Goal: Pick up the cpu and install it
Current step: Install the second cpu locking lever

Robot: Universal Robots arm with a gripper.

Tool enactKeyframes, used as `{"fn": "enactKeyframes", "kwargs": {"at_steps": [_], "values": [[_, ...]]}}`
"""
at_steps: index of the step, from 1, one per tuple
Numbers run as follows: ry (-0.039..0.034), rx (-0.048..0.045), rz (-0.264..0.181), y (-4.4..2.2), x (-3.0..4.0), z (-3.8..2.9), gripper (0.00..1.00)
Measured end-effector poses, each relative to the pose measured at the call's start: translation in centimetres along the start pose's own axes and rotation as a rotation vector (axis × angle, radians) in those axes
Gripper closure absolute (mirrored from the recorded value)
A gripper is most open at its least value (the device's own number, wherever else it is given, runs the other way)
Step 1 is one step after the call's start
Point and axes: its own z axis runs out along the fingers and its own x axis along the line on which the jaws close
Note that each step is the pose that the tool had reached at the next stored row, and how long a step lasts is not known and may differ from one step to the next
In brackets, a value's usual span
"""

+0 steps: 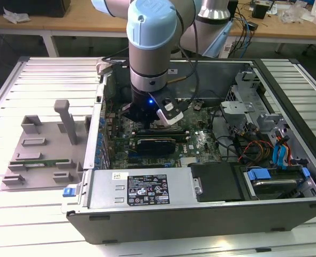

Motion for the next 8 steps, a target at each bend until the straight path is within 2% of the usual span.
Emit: {"fn": "enactKeyframes", "kwargs": {"at_steps": [2,5,8], "values": [[0.0085,0.0053,0.001,0.14,-1.15,0.04,0.89],[0.0259,0.0126,0.004,0.48,-3.14,0.12,0.89],[0.0357,0.0179,0.005,0.71,-4.22,0.17,0.89]]}}
